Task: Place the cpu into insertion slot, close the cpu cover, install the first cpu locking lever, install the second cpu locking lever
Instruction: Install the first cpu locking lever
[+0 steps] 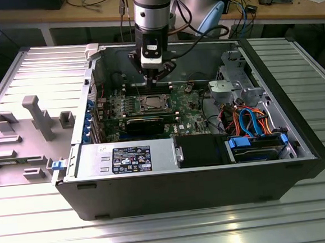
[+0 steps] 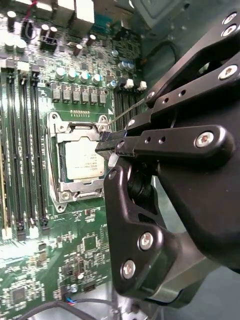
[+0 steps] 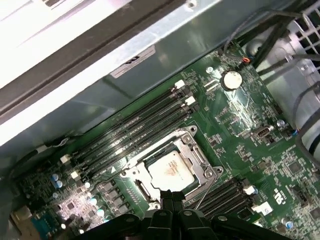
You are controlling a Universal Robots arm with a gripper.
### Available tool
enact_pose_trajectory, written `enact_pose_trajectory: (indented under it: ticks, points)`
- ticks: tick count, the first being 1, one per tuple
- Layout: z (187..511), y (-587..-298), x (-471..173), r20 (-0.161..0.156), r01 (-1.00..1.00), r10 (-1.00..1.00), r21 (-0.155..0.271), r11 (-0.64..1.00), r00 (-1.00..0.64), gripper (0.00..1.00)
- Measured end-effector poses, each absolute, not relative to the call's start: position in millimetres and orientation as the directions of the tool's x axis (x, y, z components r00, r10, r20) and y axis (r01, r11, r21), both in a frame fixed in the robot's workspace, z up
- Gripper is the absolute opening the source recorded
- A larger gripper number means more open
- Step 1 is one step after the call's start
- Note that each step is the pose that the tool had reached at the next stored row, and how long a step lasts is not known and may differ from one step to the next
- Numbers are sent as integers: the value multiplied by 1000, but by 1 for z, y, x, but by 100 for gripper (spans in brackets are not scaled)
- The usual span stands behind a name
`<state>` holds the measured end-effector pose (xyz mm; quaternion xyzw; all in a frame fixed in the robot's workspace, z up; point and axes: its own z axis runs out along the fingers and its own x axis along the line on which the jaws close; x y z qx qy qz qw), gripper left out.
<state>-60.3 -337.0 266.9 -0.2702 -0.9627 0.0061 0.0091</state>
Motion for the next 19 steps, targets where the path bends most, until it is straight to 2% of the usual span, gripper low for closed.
enact_pose_trajectory:
  ticks: [10, 19]
  points:
    - [267, -337, -60, 14, 316, 316, -17, 949, -948, 11]
    - [267, -337, -60, 14, 302, 302, -17, 953, -953, 11]
